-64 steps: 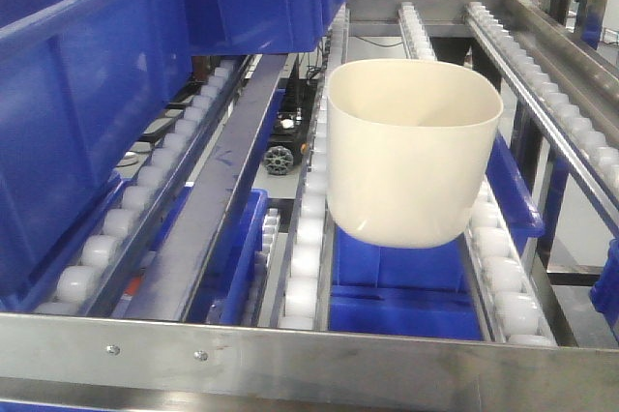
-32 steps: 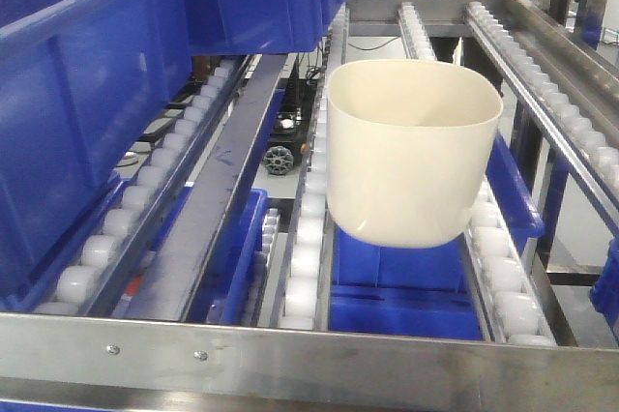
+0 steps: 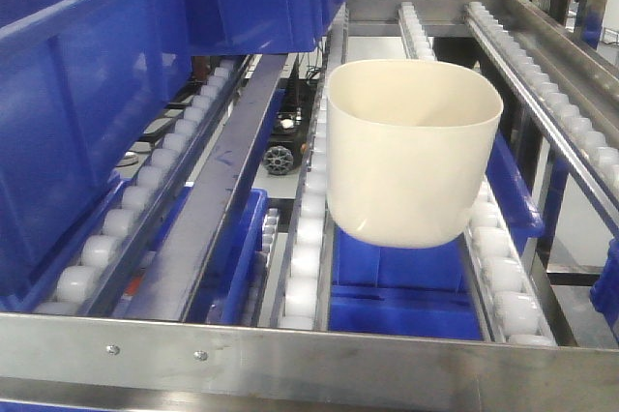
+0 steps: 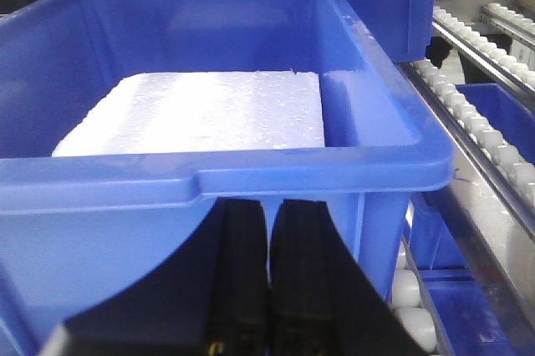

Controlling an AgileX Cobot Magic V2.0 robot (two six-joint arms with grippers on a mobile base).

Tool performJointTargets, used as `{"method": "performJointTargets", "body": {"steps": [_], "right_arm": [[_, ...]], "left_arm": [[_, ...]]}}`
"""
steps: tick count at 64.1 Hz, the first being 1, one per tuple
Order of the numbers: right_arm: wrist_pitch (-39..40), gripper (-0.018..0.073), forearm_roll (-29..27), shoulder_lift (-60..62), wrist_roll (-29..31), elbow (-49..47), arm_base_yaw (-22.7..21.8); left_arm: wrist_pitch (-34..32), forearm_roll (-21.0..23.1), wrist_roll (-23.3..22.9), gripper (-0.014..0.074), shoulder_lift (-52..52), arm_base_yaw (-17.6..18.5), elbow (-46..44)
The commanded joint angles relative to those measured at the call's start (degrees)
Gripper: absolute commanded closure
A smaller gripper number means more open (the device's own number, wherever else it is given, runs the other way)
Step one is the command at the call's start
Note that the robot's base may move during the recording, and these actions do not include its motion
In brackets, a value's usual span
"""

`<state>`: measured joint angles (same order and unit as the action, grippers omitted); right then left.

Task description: Move white bin to right shelf second layer

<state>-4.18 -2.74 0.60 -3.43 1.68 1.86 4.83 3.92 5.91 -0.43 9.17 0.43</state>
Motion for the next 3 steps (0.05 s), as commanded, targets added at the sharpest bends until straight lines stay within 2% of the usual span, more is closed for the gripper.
{"method": "performJointTargets", "body": {"steps": [1,3], "right_arm": [[5.2,0.0507,0.6,1.2,0.5,-0.9,-0.3],[5.2,0.0507,0.6,1.2,0.5,-0.9,-0.3]], "left_arm": [[-4.8,0.3,-0.2,0.0512,-0.8,0.0,2.1],[-4.8,0.3,-0.2,0.0512,-0.8,0.0,2.1]]}}
